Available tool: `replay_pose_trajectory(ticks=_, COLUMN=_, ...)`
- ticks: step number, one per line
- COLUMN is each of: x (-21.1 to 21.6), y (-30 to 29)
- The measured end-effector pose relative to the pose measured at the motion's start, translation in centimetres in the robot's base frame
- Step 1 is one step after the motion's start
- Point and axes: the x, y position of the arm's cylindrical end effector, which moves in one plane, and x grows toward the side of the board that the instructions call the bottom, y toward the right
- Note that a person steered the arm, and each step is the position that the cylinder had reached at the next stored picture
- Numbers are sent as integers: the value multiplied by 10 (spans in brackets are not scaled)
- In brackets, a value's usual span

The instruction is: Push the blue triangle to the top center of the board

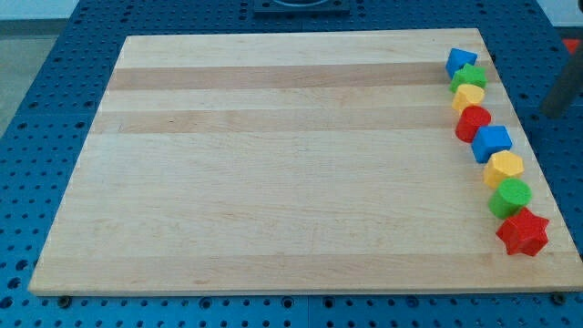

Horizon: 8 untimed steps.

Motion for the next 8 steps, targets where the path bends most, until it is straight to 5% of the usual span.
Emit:
replay_pose_trajectory(ticks=3, x=-92, y=-107)
replay_pose_trajectory(ticks=4, x=-99, y=-60)
replay_pose_trajectory(ticks=5, x=-135, y=-104)
replay_pose_trajectory(ticks=6, x=-86, y=-203)
replay_pose_trajectory(ticks=7, x=-75, y=-153)
replay_pose_trajectory(ticks=8, x=-56, y=-189)
